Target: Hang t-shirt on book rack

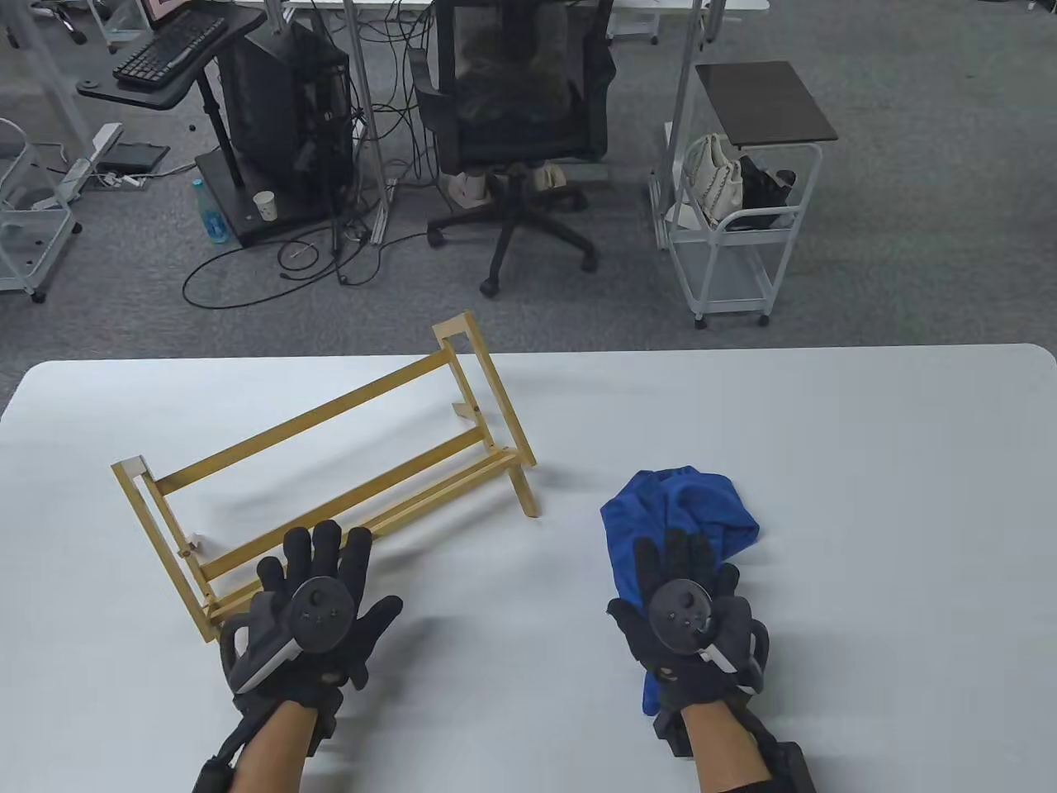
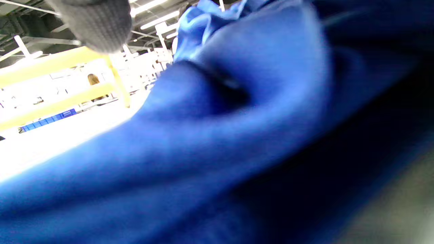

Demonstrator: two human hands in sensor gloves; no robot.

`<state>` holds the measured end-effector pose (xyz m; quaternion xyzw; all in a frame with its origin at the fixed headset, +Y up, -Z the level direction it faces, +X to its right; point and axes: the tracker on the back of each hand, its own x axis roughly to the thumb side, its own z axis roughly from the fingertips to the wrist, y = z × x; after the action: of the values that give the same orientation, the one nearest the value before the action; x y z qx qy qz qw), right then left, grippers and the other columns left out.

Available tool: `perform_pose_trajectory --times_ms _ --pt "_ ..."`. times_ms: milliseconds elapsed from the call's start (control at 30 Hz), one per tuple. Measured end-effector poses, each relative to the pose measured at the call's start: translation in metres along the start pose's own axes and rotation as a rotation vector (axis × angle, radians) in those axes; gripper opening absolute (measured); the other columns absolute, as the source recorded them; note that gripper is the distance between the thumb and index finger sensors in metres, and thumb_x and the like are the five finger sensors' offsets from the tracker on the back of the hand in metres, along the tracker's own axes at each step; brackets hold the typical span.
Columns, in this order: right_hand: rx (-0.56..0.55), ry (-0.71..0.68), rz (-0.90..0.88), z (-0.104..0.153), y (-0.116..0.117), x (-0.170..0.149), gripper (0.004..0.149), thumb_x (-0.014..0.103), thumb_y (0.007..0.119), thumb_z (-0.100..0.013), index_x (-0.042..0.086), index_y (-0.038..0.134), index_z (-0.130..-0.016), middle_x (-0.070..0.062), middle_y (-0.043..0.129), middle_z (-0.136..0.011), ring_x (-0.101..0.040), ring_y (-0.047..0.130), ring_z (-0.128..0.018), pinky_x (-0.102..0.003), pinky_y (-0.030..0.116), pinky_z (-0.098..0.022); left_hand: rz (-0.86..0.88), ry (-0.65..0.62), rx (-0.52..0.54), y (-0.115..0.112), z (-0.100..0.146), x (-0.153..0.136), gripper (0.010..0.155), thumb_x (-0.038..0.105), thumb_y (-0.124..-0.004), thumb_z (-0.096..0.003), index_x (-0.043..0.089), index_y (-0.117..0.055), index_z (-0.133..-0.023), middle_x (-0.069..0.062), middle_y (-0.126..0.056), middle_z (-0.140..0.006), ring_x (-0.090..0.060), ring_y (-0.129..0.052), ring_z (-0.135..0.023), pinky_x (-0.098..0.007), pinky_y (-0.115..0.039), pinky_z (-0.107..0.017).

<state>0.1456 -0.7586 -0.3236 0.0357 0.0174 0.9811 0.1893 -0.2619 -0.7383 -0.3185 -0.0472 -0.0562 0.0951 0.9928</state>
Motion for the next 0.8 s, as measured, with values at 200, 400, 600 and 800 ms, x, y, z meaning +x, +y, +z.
perform_pose_trajectory --times_ms 200,400,600,800 --pt "-0.010 0.002 -0.008 -0.0007 0.0004 -0.0029 0.076 0.055 0.071 -0.058 0.032 0.027 -0.115 -0.012 0.012 -0.118 -0.039 0.006 -0.109 -0.066 0.013 -0.072 0.008 0.000 0.008 0.0005 0.0001 0.0000 0.083 0.075 -0.056 -0.0556 0.038 -0.013 -0.117 -0.010 -0.009 -0.127 -0.040 -0.001 -0.112 -0.059 -0.005 -0.071" --pt "0.000 0.019 -0.010 -0.0008 0.0000 -0.0044 0.076 0.055 0.071 -0.058 0.032 0.026 -0.115 -0.012 0.011 -0.118 -0.039 0.005 -0.108 -0.067 0.013 -0.072 0.016 -0.002 0.016 0.0001 0.0001 -0.0011 0.083 0.075 -0.056 -0.0555 0.038 -0.013 -0.116 -0.010 -0.009 -0.127 -0.040 -0.002 -0.112 -0.059 -0.005 -0.071" --pt "0.000 0.045 -0.037 -0.0010 -0.0024 -0.0087 0.076 0.055 0.071 -0.058 0.033 0.026 -0.115 -0.012 0.010 -0.118 -0.040 0.004 -0.108 -0.067 0.011 -0.072 0.022 -0.006 0.032 -0.0003 0.0023 -0.0003 0.083 0.075 -0.056 -0.0549 0.038 -0.013 -0.116 -0.010 -0.009 -0.127 -0.040 -0.003 -0.112 -0.060 -0.007 -0.071" --pt "-0.004 0.065 -0.030 -0.0040 -0.0034 -0.0100 0.077 0.055 0.072 -0.058 0.034 0.025 -0.115 -0.012 0.008 -0.118 -0.041 0.002 -0.108 -0.070 0.011 -0.071 0.024 -0.012 0.033 -0.0011 0.0027 0.0007 0.083 0.075 -0.056 -0.0549 0.038 -0.013 -0.116 -0.010 -0.010 -0.127 -0.040 -0.003 -0.112 -0.060 -0.007 -0.071"
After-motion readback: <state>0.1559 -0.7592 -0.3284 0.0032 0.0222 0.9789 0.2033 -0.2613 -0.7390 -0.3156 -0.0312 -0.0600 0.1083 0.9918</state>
